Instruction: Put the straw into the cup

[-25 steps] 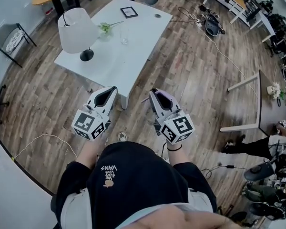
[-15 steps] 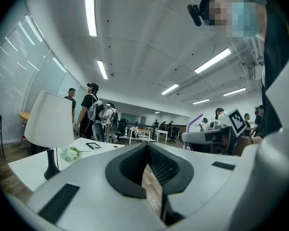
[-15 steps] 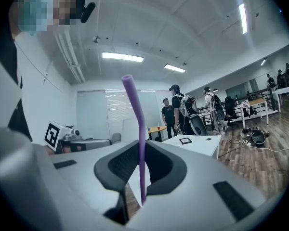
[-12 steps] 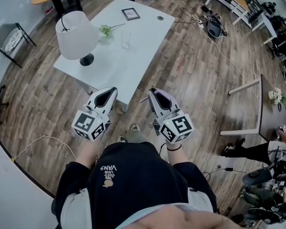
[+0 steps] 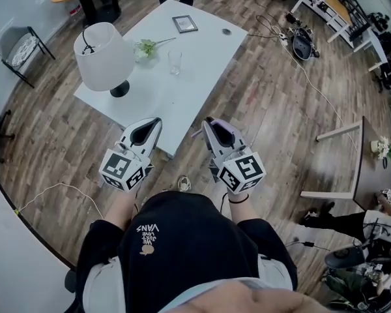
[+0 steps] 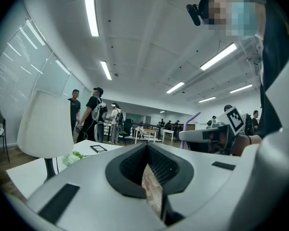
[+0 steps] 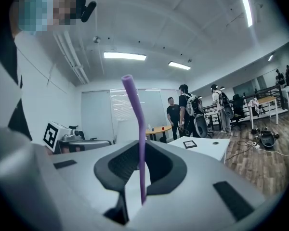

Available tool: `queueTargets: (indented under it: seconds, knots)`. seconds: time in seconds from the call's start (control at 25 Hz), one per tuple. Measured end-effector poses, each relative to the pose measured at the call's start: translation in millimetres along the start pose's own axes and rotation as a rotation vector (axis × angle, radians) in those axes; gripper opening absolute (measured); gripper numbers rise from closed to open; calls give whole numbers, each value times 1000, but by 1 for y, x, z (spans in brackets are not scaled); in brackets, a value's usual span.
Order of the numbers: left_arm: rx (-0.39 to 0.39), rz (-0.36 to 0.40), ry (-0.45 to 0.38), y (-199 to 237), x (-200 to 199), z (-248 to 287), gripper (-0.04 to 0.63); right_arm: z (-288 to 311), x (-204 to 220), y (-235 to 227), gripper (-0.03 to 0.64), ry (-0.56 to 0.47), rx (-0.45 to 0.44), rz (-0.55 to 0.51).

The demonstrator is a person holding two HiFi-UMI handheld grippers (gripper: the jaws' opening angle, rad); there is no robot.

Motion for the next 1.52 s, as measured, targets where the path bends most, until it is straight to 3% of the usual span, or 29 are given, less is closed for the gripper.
queueTargets:
  seconds: [0.68,1.52]
  knots:
    - [-95,-15,-19,31,4,46,11,48,-2,-55,43,12,-70,-2]
    - [55,-21,4,133,-9,95,11,150,-11,-70,43,1,59,7]
Point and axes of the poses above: the fingertips, and each gripper's own axes: z forward along the fingers, y to its left, x out of its underside, the point moved 5 cm from there along -z, backward along the fingers, and after that the axes turned 1 degree about -x, right-handed, at the moved point
